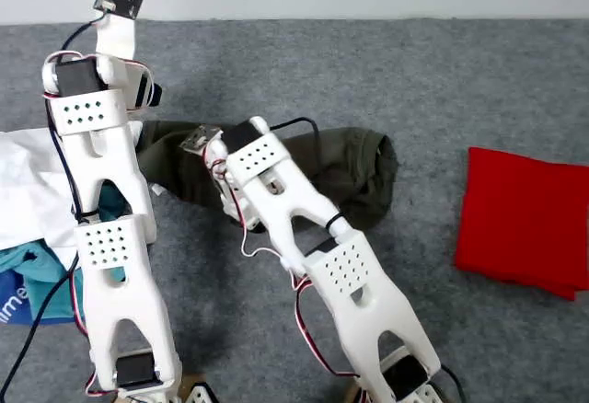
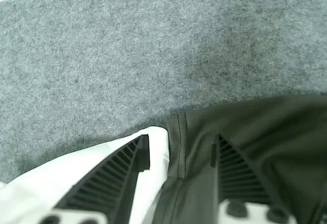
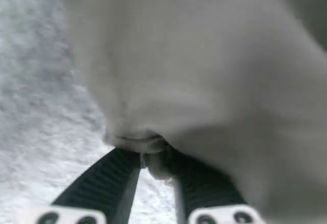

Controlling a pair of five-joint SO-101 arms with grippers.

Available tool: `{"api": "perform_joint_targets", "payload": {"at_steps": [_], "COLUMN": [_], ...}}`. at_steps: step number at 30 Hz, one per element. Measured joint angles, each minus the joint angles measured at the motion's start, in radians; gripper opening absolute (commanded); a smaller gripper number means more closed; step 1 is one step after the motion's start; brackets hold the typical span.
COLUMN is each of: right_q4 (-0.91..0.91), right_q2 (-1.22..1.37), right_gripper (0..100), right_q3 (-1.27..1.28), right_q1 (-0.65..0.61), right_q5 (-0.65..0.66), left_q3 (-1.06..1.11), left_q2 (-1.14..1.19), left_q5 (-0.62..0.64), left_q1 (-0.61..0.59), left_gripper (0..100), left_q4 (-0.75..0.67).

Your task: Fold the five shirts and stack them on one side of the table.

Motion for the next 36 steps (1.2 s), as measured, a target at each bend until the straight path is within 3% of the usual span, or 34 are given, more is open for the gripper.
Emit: {"api": "perform_joint_targets", "payload": {"at_steps": [7,16,28,36], "right_q4": [0.000,0.000,0.000,0.000], "right_q2": [-0.069,-0.482,-1.180,-1.375], "right_gripper": [1.0,1.0,1.0,1.0], "right_q3": [0.052,0.462,0.876,0.901], "right_q1": [0.044,0.161,0.364,0.626], "right_q5": [0.048,0.092,0.195,0.275], "left_q3": [0.000,0.057,0.620,1.014], "left_q2": [-0.035,-0.235,-0.667,-0.873], "left_q5": [0.000,0.000,-0.002,-0.112], "left_q1": [0.000,0.000,0.021,0.075], "left_gripper": [20,20,21,21], "left_q4": [0.000,0.000,0.000,0.000]}}
